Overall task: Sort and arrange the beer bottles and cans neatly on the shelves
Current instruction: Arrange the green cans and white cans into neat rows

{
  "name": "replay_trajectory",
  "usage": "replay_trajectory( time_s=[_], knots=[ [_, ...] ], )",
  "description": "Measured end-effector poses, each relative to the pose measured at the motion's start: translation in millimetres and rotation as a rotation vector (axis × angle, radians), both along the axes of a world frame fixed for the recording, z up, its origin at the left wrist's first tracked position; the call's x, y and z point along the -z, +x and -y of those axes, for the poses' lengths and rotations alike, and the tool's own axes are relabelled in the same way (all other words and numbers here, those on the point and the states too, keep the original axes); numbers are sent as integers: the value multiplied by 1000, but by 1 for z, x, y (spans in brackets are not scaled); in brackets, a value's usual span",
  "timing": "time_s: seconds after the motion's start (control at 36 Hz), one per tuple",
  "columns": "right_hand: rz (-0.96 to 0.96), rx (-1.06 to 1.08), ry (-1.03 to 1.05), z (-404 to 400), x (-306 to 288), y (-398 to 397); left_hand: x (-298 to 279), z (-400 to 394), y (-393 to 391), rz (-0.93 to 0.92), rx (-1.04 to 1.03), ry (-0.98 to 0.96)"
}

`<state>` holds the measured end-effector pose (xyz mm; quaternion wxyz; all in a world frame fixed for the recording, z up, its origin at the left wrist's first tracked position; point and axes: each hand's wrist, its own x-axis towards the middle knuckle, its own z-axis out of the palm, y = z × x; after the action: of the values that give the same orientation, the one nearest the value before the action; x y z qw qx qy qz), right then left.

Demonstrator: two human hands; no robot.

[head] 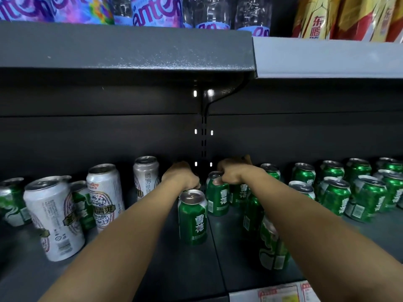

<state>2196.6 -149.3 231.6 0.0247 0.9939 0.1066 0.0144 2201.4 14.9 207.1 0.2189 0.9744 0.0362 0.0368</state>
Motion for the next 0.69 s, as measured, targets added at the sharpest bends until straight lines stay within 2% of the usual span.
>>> replay_trajectory(
  time_s=[0.11, 0.22, 0.36, 0.5, 0.69],
  knots=[
    [57, 12, -34, -9, 2, -2, 3, 1, 0, 15, -18, 31],
    [28, 22, -2, -10, 3, -1, 5, 1, -1, 13, -18, 36],
    [-121, -2, 121, -7, 8, 2, 5, 2, 0, 8, -27, 32],
    [6, -32, 44, -8, 7, 4, 4, 4, -1, -6, -22, 48],
    [-12, -12, 67, -5, 13, 4, 6, 2, -1, 5, -29, 56]
  ],
)
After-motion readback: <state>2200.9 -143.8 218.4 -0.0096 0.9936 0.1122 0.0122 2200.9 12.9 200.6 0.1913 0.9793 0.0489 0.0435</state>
